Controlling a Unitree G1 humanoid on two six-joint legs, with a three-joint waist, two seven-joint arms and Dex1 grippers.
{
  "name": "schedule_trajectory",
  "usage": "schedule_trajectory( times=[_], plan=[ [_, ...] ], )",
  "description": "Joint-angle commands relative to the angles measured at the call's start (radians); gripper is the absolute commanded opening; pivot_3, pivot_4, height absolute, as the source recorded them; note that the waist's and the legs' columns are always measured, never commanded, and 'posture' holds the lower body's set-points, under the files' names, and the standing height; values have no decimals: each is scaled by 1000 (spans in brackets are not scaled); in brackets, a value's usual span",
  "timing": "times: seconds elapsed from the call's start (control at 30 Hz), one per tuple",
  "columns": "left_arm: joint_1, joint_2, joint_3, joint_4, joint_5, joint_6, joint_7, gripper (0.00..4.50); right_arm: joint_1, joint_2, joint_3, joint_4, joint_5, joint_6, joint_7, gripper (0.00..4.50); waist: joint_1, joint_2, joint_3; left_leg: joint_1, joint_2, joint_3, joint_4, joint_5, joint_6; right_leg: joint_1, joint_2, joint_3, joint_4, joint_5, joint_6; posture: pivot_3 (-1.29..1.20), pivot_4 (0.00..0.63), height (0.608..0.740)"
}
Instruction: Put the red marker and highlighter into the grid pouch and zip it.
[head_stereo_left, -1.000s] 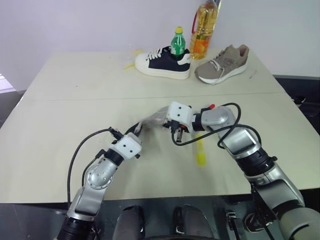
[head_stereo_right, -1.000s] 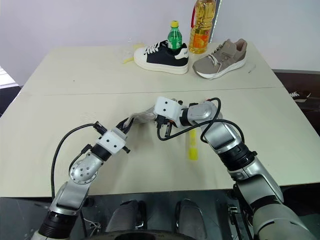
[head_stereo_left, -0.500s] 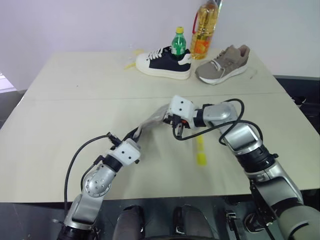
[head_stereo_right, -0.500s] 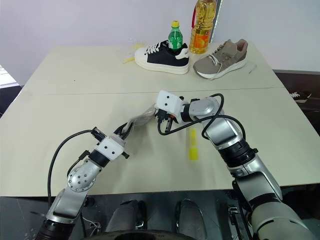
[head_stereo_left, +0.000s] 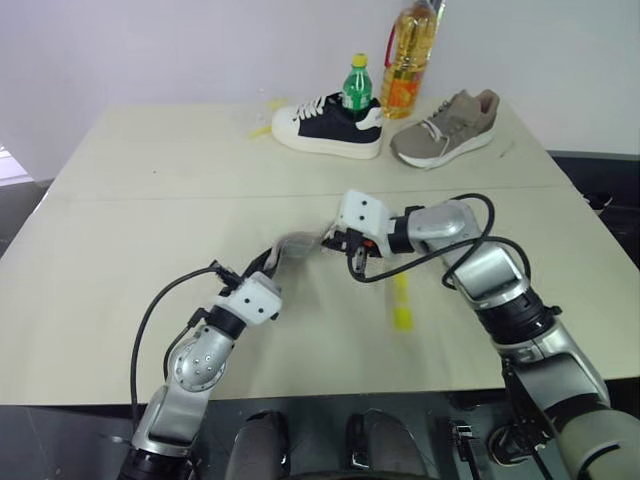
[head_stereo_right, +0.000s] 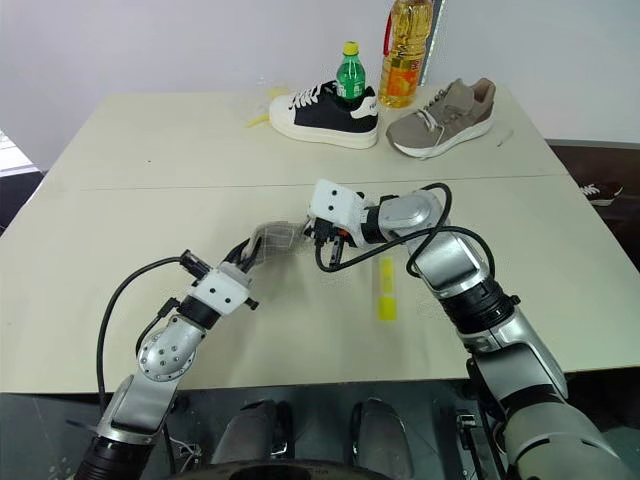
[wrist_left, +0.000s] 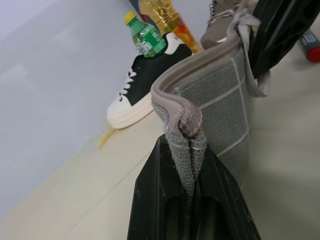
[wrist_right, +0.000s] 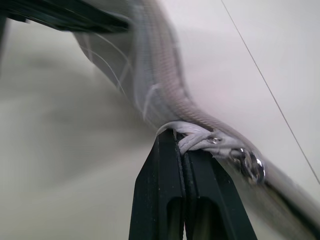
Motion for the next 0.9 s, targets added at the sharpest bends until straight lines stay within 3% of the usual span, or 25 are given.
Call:
schedule_trajectory(
  times=[0.03,0.53,0.9],
  plan=[
    [-17,-8,-24,-18,12,-10,1,0,-7,17,11,-93,33,-8,20,30,0,0,0,0,0,0,0,0,0,0,0,0,0,0,0,0,150,702],
    [-19,2,-44,-34,-8,-28,-26,0,-28,57,67,-138,37,3,19,30,0,0,0,0,0,0,0,0,0,0,0,0,0,0,0,0,150,702],
    [37,54,-21,-109,-196,37,-182,0,-38,3,69,-30,-29,-56,17,30,0,0,0,0,0,0,0,0,0,0,0,0,0,0,0,0,150,702]
  ],
)
